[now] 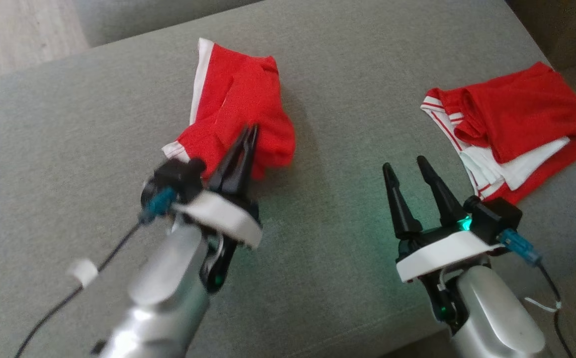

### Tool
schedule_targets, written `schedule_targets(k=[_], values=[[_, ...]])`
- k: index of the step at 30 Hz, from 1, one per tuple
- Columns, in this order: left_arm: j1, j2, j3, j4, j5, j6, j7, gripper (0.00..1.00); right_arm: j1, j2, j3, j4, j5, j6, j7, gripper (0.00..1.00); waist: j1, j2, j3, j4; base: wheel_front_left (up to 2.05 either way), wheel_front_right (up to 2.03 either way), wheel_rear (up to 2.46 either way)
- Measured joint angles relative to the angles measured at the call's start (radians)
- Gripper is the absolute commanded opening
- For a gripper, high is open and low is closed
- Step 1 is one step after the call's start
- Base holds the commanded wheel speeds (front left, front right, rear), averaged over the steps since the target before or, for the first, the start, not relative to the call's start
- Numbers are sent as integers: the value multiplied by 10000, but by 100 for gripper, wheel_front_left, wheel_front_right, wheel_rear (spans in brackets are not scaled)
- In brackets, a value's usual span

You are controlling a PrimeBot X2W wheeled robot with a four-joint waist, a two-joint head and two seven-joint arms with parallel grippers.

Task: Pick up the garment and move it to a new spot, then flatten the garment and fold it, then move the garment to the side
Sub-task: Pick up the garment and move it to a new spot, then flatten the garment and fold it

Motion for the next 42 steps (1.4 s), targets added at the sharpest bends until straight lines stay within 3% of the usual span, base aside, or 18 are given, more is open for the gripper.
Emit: schedule_targets(k=[5,13,21,30,37,42], values=[[1070,-10,953,140,518,366,2,100,12,2,-224,79,-12,0,0,100,2,0,-104,392,0,0,0],[3661,-8,3574,-1442,2123,1133,2,100,92,23,-811,288,-186,0,0,100,0,0,-577,1217,0,0,0],[5951,-38,5193,-2729,3135,1108,2,100,789,46,-1151,570,-454,0,0,100,0,0,-1270,1797,0,0,0],[6496,-38,4978,-3154,2899,1151,2,100,1106,61,-1243,848,-571,0,0,100,0,0,-1530,2220,0,0,0],[6295,-42,4251,-3133,2767,1149,2,100,789,59,-309,1114,-662,0,0,100,1,0,-1330,2687,0,0,0],[5786,-48,3496,-3093,2234,1154,2,100,-976,56,617,2426,-727,0,6,100,2,0,-1055,3444,0,0,0]])
